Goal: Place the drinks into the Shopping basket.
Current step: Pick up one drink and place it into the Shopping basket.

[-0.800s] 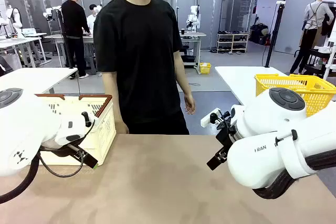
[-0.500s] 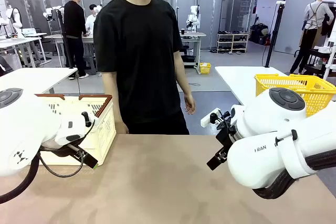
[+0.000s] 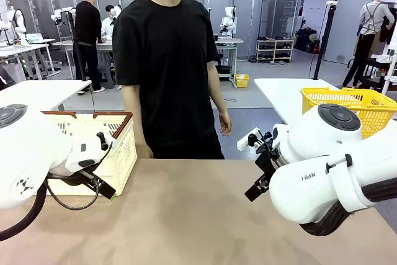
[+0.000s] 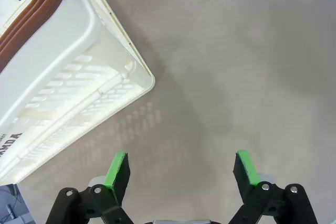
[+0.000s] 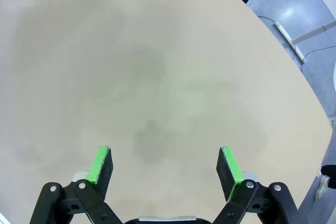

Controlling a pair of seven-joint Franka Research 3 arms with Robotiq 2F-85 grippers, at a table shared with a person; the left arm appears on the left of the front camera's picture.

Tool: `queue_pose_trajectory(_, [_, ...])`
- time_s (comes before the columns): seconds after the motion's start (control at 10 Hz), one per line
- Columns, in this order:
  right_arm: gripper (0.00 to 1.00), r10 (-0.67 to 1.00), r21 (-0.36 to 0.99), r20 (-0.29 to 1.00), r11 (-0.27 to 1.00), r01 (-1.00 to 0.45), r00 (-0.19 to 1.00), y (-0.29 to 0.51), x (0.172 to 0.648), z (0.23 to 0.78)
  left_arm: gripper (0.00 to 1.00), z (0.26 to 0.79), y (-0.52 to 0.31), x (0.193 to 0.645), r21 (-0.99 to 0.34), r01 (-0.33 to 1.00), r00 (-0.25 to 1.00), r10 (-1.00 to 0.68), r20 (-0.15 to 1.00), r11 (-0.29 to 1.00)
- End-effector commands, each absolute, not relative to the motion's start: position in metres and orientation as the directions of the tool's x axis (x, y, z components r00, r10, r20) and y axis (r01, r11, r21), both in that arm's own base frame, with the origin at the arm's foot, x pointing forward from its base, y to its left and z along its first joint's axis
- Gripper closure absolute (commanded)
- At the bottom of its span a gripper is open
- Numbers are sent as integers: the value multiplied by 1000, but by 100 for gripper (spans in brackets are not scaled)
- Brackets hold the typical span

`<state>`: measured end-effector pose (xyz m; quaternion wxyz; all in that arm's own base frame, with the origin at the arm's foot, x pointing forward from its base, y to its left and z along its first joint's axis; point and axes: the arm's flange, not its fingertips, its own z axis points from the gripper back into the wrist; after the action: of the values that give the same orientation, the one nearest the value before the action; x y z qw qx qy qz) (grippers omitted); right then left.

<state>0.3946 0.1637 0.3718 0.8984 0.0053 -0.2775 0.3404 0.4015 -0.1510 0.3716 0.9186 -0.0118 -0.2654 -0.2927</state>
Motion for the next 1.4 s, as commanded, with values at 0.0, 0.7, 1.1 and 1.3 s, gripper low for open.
queue_pose_trajectory(0.0, [0,601,-172,505,773,-610,620,164,394,372,0,372,-151,402,134,544,688,-531,495,829])
queue_pose_trajectory(0.7, [0,601,-172,505,773,-610,620,164,394,372,0,372,-151,402,134,544,688,-531,495,829])
queue_pose_trajectory(1.1, [0,601,-172,505,773,-610,620,164,394,372,0,372,-151,402,134,544,688,-531,495,829])
queue_pose_trajectory(1.3, [0,538,-181,508,830,-528,673,171,380,401,0,392,-160,388,189,500,693,-521,498,845])
